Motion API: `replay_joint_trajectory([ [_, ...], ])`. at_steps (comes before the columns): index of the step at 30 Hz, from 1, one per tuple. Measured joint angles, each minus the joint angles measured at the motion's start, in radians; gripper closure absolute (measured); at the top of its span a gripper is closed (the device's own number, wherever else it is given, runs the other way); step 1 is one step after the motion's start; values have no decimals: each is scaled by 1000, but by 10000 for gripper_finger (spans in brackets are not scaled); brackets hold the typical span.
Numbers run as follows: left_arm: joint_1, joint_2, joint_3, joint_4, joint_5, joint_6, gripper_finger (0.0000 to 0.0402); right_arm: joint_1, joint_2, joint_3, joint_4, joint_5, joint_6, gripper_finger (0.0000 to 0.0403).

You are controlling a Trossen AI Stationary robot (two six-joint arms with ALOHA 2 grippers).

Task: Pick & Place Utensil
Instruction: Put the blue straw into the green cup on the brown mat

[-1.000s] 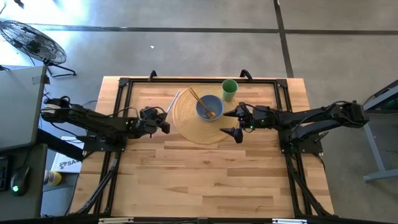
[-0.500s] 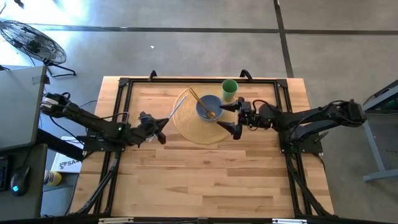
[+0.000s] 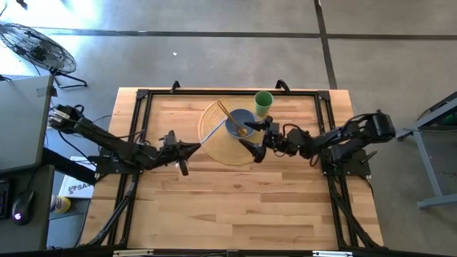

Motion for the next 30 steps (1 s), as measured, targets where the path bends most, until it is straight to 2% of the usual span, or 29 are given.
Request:
replay_joint_trajectory([
  [3,0,28,0,52,22,22,399,1,10,0,0,26,5,6],
  [10,1,96,0,212,78,96,399,3,10,18,3,-64,107,6],
  [14,1,150,0,314,125,140,399,29,27,75,-45,-56,90,6],
  [24,1,220,2,377,143,153,399,65,260,330,-63,-52,119,6],
  [30,1,221,1,377,144,150,399,70,325,430,-123,-55,119,17],
])
